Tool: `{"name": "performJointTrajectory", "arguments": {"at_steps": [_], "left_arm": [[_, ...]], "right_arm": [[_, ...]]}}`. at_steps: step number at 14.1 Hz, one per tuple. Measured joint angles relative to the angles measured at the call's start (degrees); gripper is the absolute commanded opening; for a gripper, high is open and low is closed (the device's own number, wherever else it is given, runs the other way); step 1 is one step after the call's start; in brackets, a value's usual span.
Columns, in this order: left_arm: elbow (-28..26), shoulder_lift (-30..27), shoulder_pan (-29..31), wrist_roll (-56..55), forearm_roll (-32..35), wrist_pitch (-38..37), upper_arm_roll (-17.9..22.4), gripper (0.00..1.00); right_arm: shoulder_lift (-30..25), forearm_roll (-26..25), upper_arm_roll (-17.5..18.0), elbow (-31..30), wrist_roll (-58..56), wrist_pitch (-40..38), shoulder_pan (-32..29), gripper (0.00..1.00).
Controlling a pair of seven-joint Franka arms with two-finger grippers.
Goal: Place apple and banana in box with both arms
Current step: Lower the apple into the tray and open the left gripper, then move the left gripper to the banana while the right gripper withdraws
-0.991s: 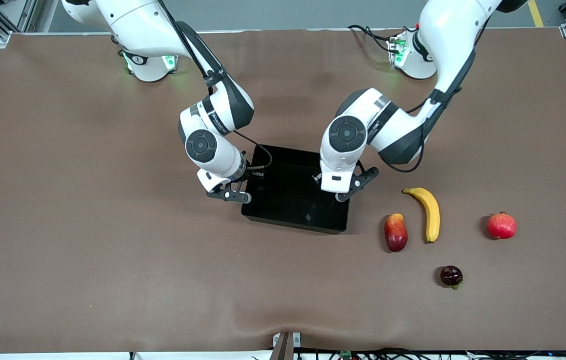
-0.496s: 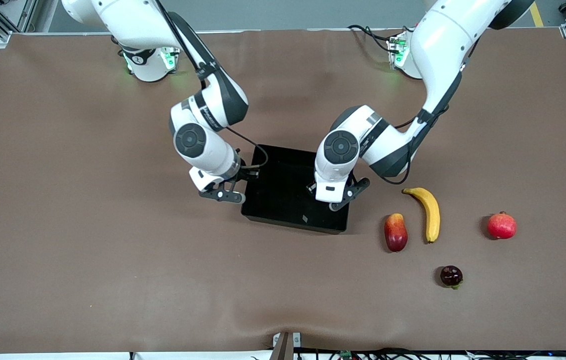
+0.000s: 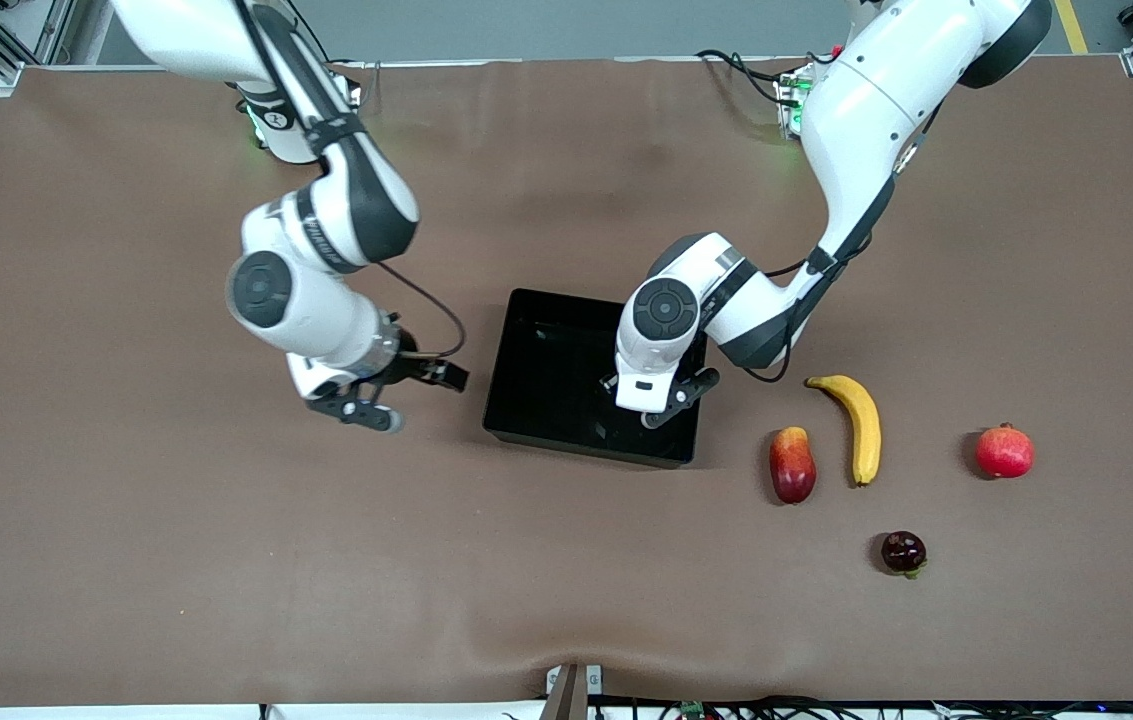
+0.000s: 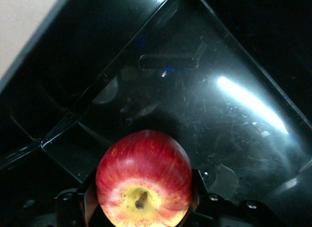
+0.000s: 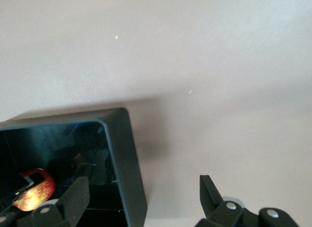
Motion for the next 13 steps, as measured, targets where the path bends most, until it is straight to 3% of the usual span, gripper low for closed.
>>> {"name": "performJointTrajectory", "arguments": {"at_steps": [4,8,13], "left_arm": [[1.83,-0.64,0.37,0.0,1.42,0.04,0.09,1.0],[3.5,-7.34,2.95,1.53,1.57,-5.59,0.06,1.0],[3.57,-16.92,10.24,18.06,0.09,-14.59,-0.03,1.0]], "right_arm": [[-2.42,-0.02,-0.13,0.0,-6.29,-4.13,-4.54,1.0],[-6.41,-0.05,-0.34,0.08,-16.18,-12.19,-13.18,1.0],[-14.11,-2.65,-0.54,0.22,-27.86,-23.43,-24.24,1.0]]}}
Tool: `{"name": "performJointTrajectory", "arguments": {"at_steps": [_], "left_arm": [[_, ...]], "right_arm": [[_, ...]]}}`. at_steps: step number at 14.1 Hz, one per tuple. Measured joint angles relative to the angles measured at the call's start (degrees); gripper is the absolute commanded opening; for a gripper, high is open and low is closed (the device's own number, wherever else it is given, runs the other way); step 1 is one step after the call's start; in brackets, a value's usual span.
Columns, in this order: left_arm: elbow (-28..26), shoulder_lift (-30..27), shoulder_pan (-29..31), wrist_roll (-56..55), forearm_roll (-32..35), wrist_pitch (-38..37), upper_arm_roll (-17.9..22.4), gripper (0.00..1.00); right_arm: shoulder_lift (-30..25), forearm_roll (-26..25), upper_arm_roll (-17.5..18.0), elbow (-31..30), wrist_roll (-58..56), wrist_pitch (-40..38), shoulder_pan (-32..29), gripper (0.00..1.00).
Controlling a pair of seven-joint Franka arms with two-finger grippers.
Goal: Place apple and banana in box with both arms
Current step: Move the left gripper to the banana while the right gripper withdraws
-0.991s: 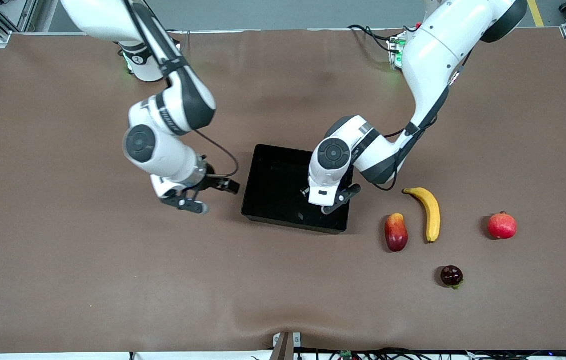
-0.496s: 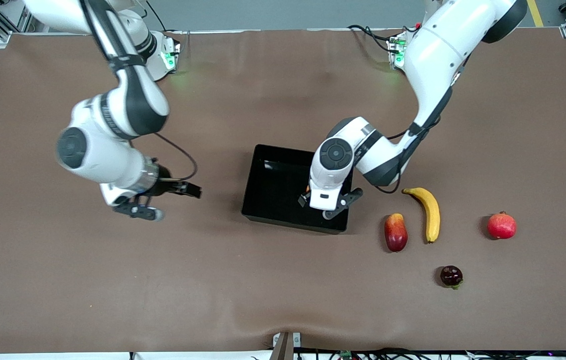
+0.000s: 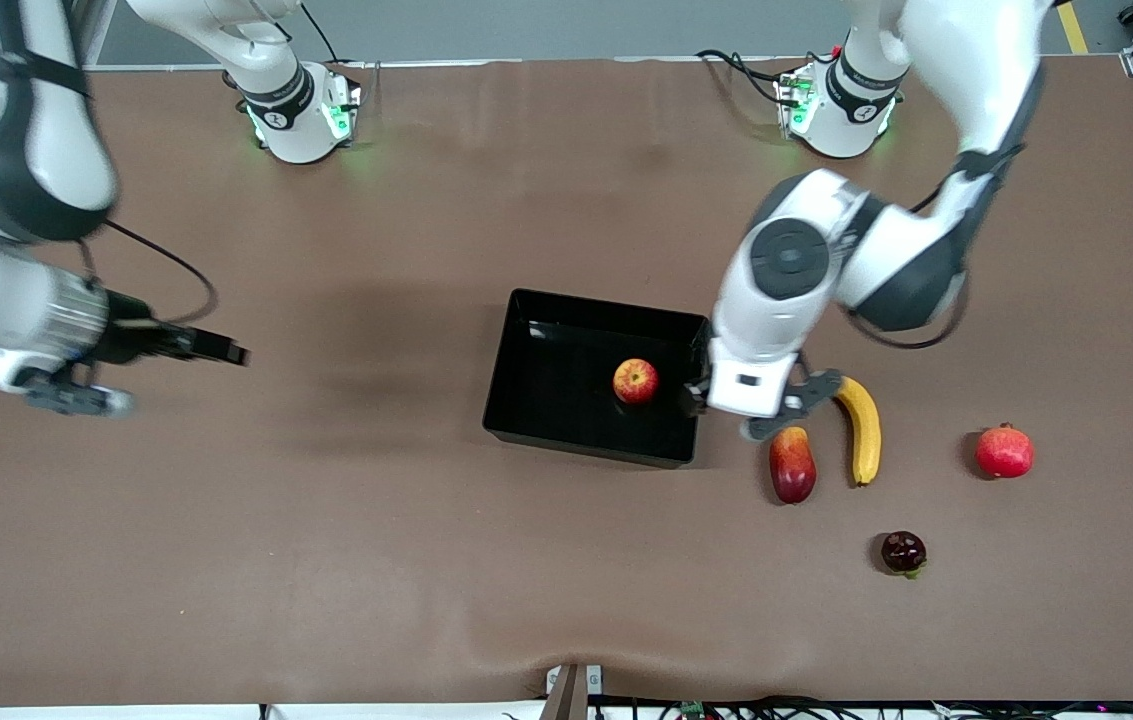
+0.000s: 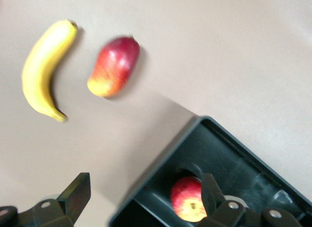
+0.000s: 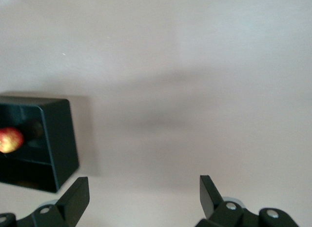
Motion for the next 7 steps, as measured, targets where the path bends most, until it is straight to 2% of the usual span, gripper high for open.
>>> {"name": "performJointTrajectory", "arguments": {"at_steps": [4,7], "left_arm": [[-1.36,-1.29,5.47,11.53,-0.65,-2.44,0.1,1.0],[-5.96,-1.02,11.47,19.93,-0.63,-2.9,0.33,1.0]], "right_arm": [[-5.89,-6.69,0.06,1.82,-1.22,-8.02,-2.35,1.0],[-8.25,-8.99,0.14,4.66,-1.17,-14.2,-3.38,1.0]]}}
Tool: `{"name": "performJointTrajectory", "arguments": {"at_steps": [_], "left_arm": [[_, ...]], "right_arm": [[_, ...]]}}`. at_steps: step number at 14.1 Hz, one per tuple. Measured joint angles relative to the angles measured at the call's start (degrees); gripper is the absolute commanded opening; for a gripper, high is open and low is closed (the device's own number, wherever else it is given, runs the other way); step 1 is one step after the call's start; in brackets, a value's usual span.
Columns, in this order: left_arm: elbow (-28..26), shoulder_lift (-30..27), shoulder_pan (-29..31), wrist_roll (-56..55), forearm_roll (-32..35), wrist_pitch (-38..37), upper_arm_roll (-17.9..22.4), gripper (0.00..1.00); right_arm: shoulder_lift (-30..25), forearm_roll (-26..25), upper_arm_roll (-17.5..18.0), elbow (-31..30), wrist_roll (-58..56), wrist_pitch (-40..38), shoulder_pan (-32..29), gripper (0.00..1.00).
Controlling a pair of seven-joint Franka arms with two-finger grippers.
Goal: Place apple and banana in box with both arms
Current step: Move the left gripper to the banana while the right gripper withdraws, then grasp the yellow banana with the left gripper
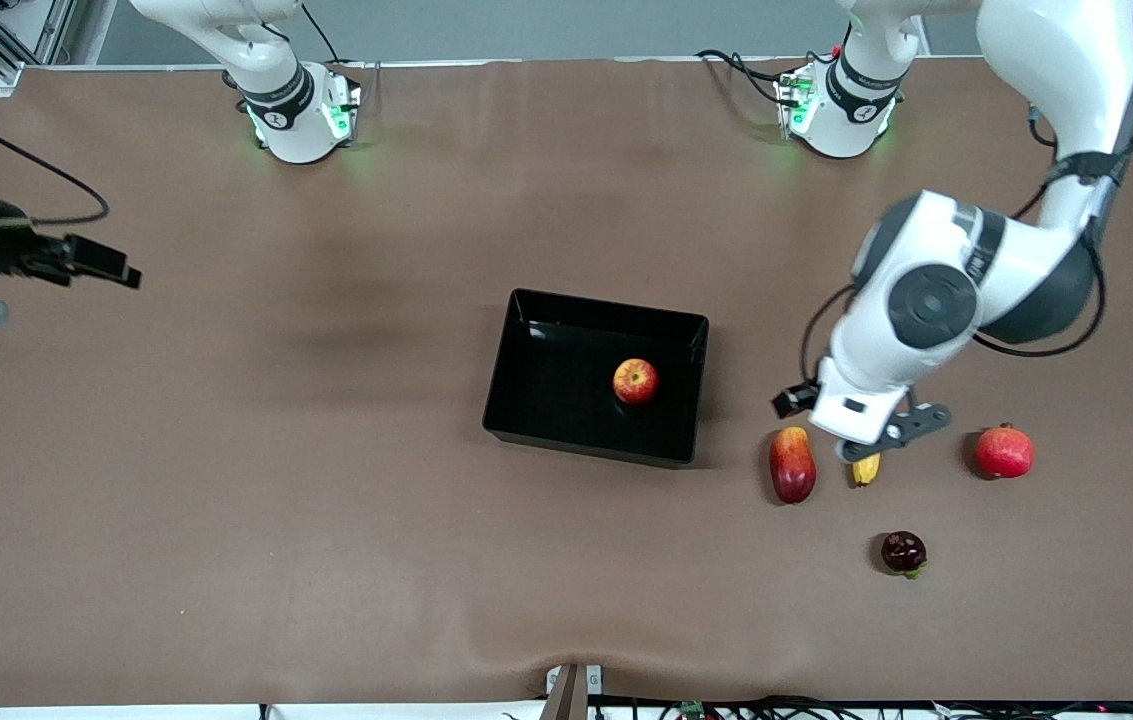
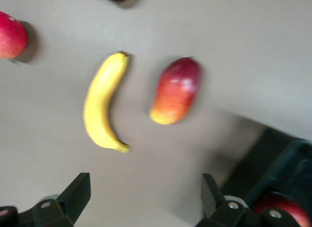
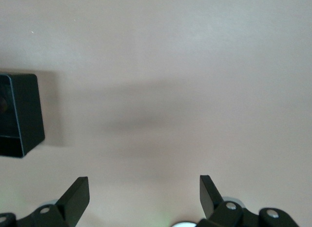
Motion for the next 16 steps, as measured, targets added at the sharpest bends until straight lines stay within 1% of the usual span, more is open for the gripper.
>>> {"name": "performJointTrajectory", "arguments": {"at_steps": [2,3,6,8,10,12,14,16], "left_arm": [[-2.79,0.59,5.34,6.67,0.0,1.63,0.12,1.0],[-4.53,0.92,7.93,9.49,0.01,4.17,0.14,1.0],[-11.27,2.31,13.1,13.64,0.0,15.44,0.15,1.0],[-14.43,3.72,13.86,13.78,0.01,21.17,0.14,1.0],[-16.37,5.16,13.78,13.78,0.01,24.55,-0.05,0.86],[-17.37,6.51,13.78,13.78,0.22,26.27,-0.11,0.83],[-17.65,7.64,13.9,13.79,1.87,26.71,-0.07,0.82],[-18.06,7.96,14.45,13.78,4.23,26.77,0.07,0.76]], "right_arm": [[-0.29,-0.71,0.0,2.26,0.12,-3.0,-0.87,1.0],[-0.42,-1.25,0.01,2.91,0.74,-3.93,-0.96,1.0],[-0.64,-1.95,0.43,3.91,3.94,-5.91,-0.94,1.0],[-0.66,-2.08,0.46,5.05,4.62,-7.2,-0.94,1.0],[-0.67,-2.34,0.4,5.87,4.71,-7.54,-0.95,1.0],[-0.66,-3.82,0.47,6.34,4.72,-7.51,-0.94,1.0],[-0.67,-4.87,0.65,7.03,4.72,-7.35,-0.81,1.0],[-0.67,-5.04,0.95,7.35,4.72,-6.43,-0.64,1.0]]}}
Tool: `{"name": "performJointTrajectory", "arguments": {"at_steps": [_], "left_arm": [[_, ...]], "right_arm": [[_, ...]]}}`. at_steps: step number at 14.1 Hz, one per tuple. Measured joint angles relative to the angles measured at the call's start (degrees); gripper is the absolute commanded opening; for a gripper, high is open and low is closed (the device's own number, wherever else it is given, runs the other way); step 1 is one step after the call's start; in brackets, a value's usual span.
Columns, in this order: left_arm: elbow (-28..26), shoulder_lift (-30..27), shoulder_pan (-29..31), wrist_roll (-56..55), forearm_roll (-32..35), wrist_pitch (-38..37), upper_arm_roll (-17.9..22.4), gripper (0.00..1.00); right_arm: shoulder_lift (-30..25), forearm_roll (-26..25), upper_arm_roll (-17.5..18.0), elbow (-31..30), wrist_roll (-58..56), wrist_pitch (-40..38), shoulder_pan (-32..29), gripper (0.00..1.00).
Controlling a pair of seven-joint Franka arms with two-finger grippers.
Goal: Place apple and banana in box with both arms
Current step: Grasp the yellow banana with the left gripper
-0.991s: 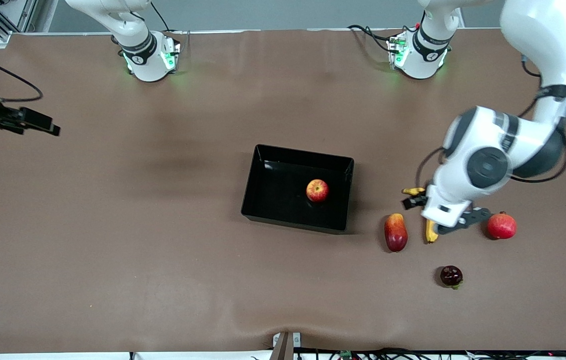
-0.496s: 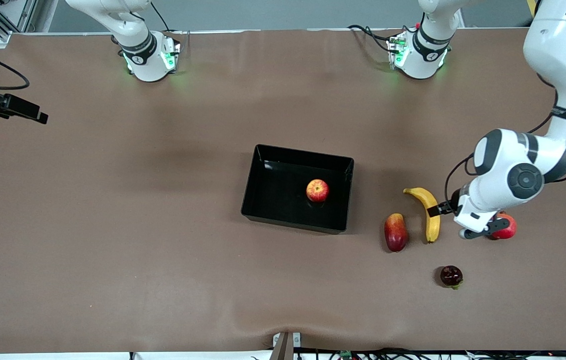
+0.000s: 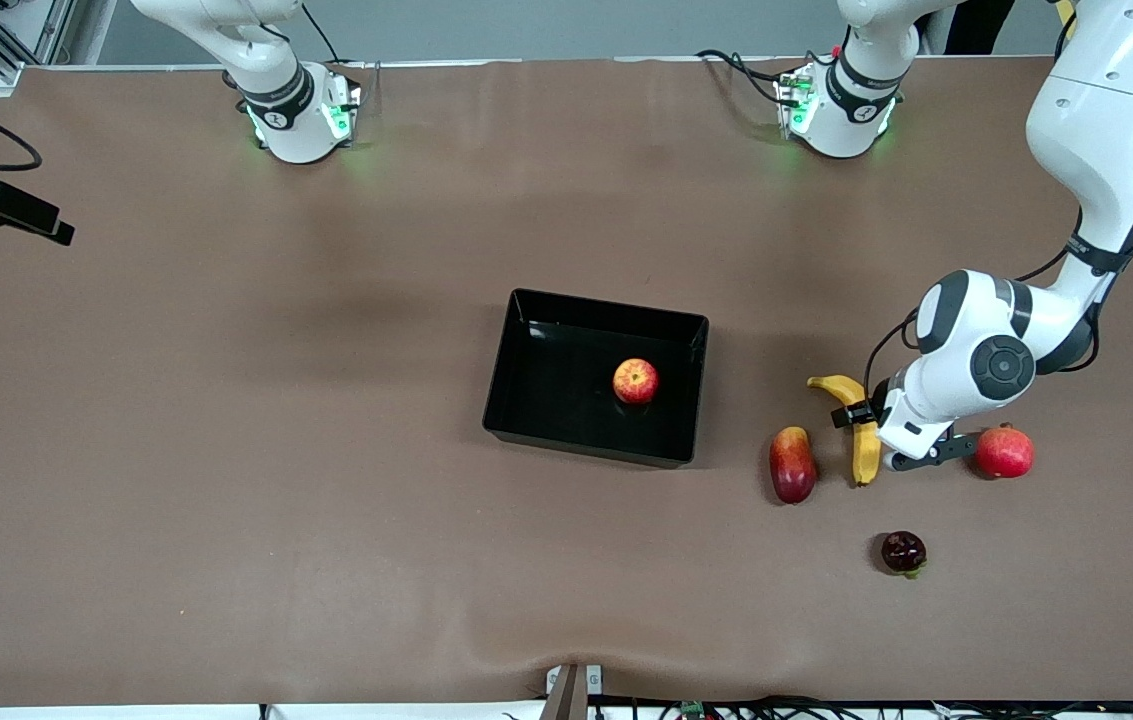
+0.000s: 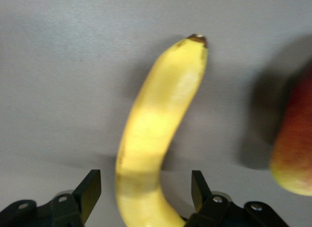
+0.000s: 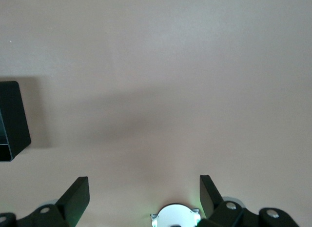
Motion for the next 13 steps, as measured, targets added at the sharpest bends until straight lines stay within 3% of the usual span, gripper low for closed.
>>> {"name": "performJointTrajectory", "arguments": {"at_steps": [2,3,5,9,13], "left_arm": [[-0.44,0.65,0.93,0.01,1.17,1.3,0.02,0.58],[-0.52,1.2,1.13,0.01,1.33,2.0,0.02,0.42],[-0.53,2.09,1.18,0.01,1.36,2.62,0.01,0.0],[0.08,0.79,1.2,0.01,1.42,1.47,-1.65,0.0],[1.37,-7.27,1.11,-0.85,1.24,-9.39,-9.35,0.0]], "right_arm": [[0.04,-0.01,0.25,0.0,0.0,1.51,0.16,1.0],[0.06,-0.01,0.31,0.0,0.0,1.93,0.24,1.0],[0.1,-0.01,0.42,0.0,-0.01,2.16,0.34,1.0],[0.16,-0.01,0.54,-0.01,-0.01,2.18,0.49,1.0],[0.53,-0.02,0.49,-0.07,-0.01,2.19,0.48,1.0]]}}
